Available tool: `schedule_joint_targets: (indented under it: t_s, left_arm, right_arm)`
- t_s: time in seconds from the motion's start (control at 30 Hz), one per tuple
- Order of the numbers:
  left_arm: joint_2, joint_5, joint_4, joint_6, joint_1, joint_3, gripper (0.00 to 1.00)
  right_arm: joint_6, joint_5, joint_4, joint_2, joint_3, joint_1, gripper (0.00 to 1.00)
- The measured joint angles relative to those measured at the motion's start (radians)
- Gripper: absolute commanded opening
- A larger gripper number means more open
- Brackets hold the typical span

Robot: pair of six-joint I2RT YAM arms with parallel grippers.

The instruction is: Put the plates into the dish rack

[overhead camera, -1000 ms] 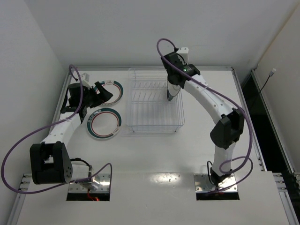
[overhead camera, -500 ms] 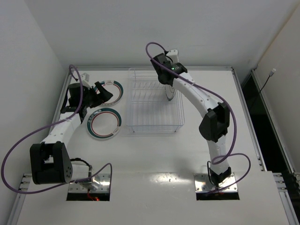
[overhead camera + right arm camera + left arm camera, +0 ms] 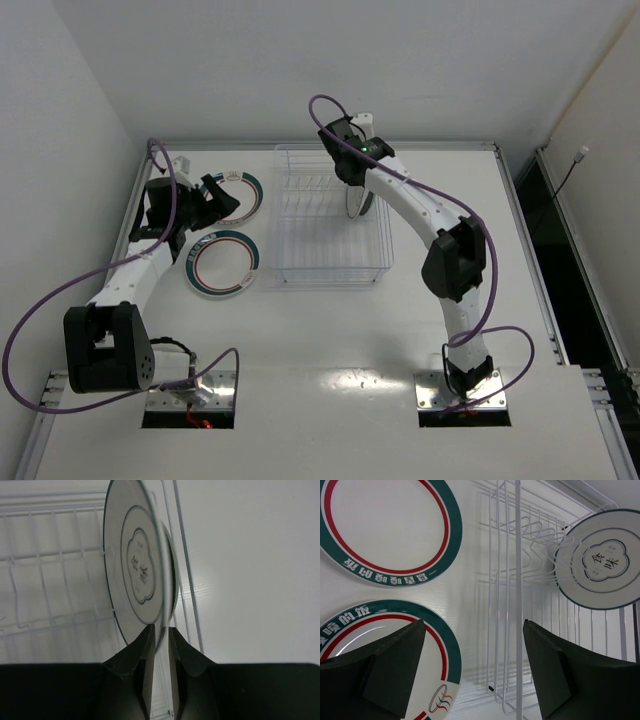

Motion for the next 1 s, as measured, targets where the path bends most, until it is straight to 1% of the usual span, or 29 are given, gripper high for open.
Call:
schedule_joint_targets:
  t_s: [0.07,0.17,0.2,0.27,0.3,0.4,0.43,0.47,0.5,0.53,0.6,0.67,0.77,0.8,0.9,1.0]
  left_arm:
    - [0.000,-0.005,-0.002,0.000,0.000,0.000,0.77]
    - [0.000,-0.011,-0.007,0.000,0.000,0.000,0.77]
    - [0.000,-0.014,-0.010,0.000,0.000,0.000,0.77]
    - [0.000,-0.025,-0.015,0.000,0.000,0.000,0.77]
    - [0.000,-0.036,-0.021,0.001,0.000,0.001,0.77]
    - [0.000,-0.114,-0.064,-0.001,0.000,0.011,0.89]
    - [0.000,-0.150,-0.080,-0.009,0.001,0.015,0.92]
    - [0.000,-0.186,-0.097,-0.020,0.005,0.018,0.92]
    - [0.000,-0.217,-0.111,-0.034,0.008,0.019,0.97]
    - [0.000,-0.238,-0.123,-0.046,0.021,0.019,0.99]
    - [0.000,-0.264,-0.154,-0.089,0.060,0.018,0.99]
    - [-0.010,-0.256,-0.159,-0.129,0.121,-0.003,0.99]
    - [-0.090,-0.251,-0.178,-0.219,0.242,-0.110,1.00]
    - [-0.125,-0.251,-0.189,-0.246,0.262,-0.147,1.00]
    - [-0.236,-0.229,-0.229,-0.315,0.264,-0.241,1.00]
    - [-0.304,-0.195,-0.238,-0.363,0.260,-0.305,0.96]
  right_arm:
    - [0.000,-0.024,0.003,0.000,-0.002,0.000,0.14]
    - [0.000,-0.047,0.004,0.000,-0.002,0.000,0.22]
    - [0.000,-0.051,0.004,0.000,-0.002,-0.002,0.28]
    - [0.002,-0.058,0.004,0.000,-0.002,-0.005,0.34]
    - [0.002,-0.062,0.004,-0.001,-0.002,-0.006,0.40]
    - [-0.002,-0.076,0.027,-0.032,-0.037,-0.010,0.49]
    - [-0.008,-0.089,0.048,-0.058,-0.066,-0.012,0.51]
    - [-0.012,-0.105,0.068,-0.090,-0.100,-0.015,0.53]
    - [-0.018,-0.125,0.090,-0.130,-0.138,-0.017,0.54]
    - [-0.024,-0.144,0.111,-0.171,-0.169,-0.019,0.54]
    - [-0.028,-0.186,0.151,-0.249,-0.212,-0.026,0.55]
    - [-0.029,-0.221,0.177,-0.293,-0.216,-0.030,0.56]
    - [-0.030,-0.272,0.212,-0.330,-0.215,-0.033,0.56]
    - [-0.031,-0.286,0.218,-0.332,-0.216,-0.034,0.56]
    - [-0.031,-0.332,0.233,-0.332,-0.240,-0.034,0.57]
    - [-0.031,-0.362,0.235,-0.330,-0.274,-0.034,0.57]
